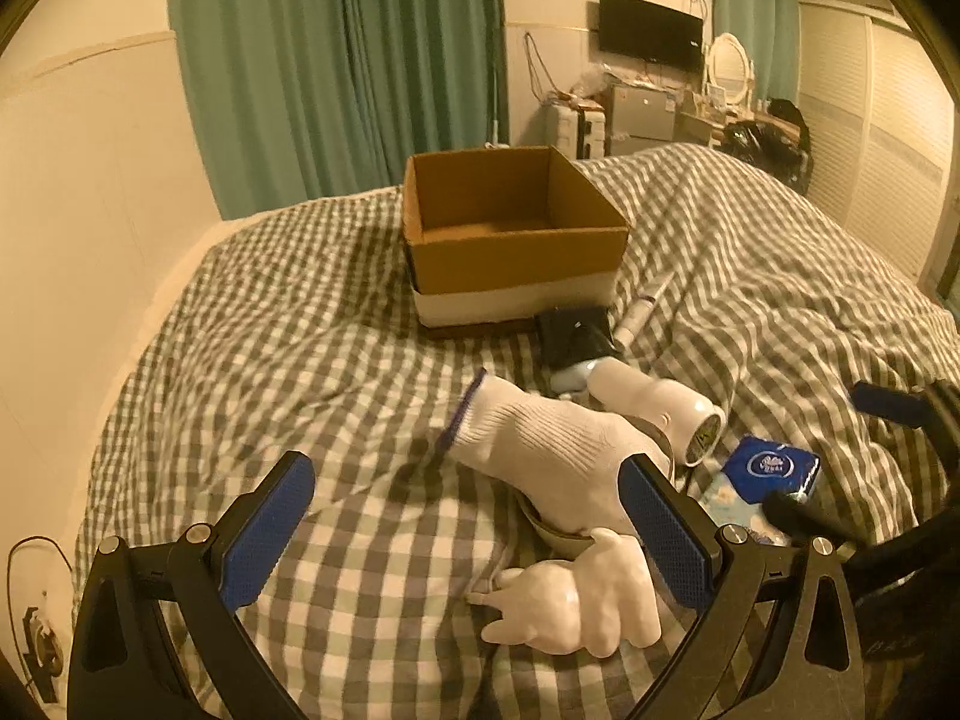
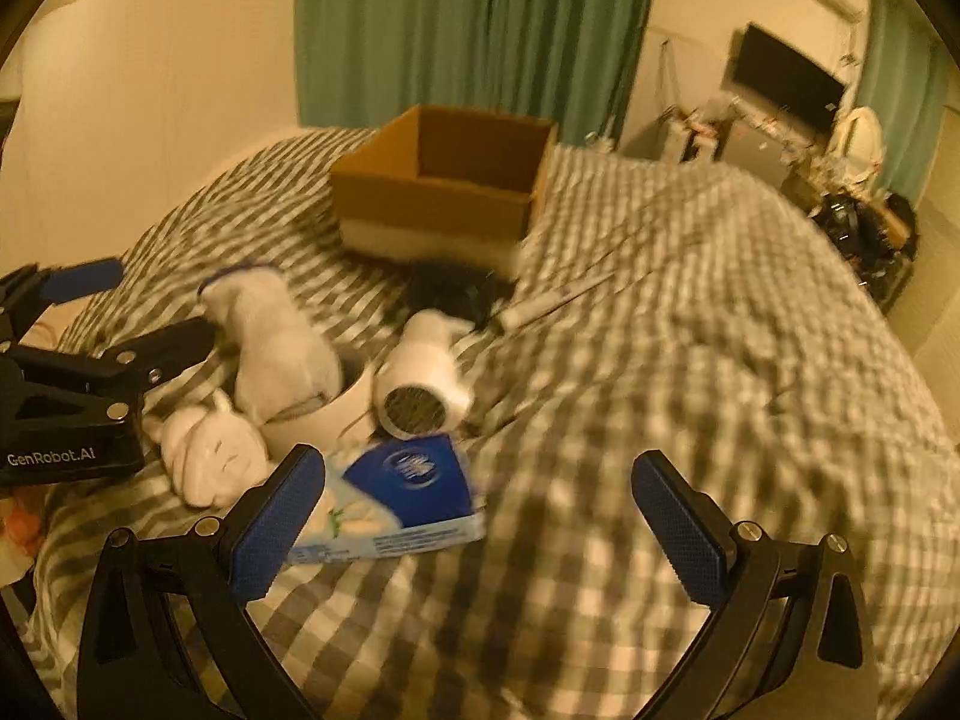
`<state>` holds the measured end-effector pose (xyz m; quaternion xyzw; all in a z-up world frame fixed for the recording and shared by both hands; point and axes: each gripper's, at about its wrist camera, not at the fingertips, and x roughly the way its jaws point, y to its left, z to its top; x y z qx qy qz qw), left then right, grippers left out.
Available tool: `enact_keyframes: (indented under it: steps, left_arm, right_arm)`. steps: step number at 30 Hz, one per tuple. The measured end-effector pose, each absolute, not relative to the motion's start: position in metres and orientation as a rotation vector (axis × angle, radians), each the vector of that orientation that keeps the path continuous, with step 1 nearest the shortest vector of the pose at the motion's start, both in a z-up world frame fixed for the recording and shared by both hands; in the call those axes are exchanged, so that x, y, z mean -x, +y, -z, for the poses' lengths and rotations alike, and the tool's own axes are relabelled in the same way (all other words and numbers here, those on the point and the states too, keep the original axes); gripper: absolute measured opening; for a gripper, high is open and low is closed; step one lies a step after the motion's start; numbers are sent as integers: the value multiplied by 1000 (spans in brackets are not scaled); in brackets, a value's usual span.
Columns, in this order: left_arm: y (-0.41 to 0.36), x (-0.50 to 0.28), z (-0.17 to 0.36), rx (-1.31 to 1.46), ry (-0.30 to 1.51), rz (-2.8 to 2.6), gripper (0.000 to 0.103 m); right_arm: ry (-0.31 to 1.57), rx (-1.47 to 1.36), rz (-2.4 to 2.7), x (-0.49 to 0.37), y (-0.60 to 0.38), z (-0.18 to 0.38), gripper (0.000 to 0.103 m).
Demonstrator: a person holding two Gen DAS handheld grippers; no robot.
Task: Organize objects
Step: 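Grasp the white sock with the left tool while the right tool grasps the tissue pack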
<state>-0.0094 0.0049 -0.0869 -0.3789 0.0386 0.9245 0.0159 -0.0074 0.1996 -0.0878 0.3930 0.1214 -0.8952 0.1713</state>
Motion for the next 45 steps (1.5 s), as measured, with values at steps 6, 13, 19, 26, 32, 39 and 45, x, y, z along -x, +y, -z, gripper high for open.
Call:
enact_keyframes:
  steps: [6,13,19,26,32,39,45]
  left_arm:
    - [2,18,93,1220,88,-2852,103]
    - [4,24,96,1235,97,-2828,103]
    - [4,36,101,1275,86,-2813,103]
    - [12,57,106,1261,26,-2780,102]
    - [22,68,119,1276,-35,-2644,75]
    - [29,63,118,1260,-67,-2608,40]
    - [16,52,97,1211,-130,-2634,36]
  right_arm:
    - [358,-1176,2460,14,187,112,103]
    - [426,-1184,2379,12,171,119,61]
    - [360,-1138,2463,19,183,107,34]
    - [336,-1094,2510,23,190,96,28]
    - [321,-1088,2521,26,193,93,27]
    - [316,-1071,2531,24,195,90,26]
    - [331,-1028,2561,19,197,77,23]
